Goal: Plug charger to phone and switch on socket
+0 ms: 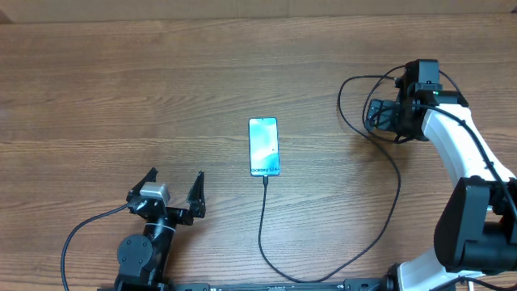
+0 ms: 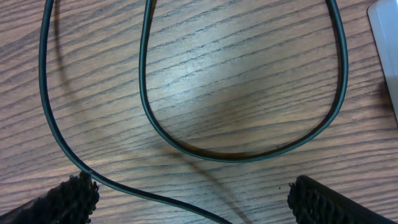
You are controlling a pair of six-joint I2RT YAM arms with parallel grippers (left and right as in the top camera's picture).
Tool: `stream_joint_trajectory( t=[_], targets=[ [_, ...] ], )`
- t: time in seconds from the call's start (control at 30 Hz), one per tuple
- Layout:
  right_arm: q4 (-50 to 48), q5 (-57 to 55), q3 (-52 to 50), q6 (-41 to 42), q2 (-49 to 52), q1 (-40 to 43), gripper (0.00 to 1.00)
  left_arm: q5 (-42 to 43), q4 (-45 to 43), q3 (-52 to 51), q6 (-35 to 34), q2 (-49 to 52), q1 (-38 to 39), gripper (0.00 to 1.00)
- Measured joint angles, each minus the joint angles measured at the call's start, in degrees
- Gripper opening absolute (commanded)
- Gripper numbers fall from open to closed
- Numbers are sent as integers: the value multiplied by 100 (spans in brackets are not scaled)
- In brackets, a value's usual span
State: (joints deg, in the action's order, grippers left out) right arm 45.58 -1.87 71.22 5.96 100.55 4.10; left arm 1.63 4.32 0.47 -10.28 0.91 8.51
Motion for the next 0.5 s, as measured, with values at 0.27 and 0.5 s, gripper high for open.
stream_joint_trajectory(
  t=[0.27, 0.5],
  targets=[
    [2, 2, -4, 4, -55, 0, 100, 0, 0, 0, 0, 0, 0, 100],
    [2, 0, -33, 0, -970, 0, 100, 0, 0, 0, 0, 0, 0, 100]
  ],
)
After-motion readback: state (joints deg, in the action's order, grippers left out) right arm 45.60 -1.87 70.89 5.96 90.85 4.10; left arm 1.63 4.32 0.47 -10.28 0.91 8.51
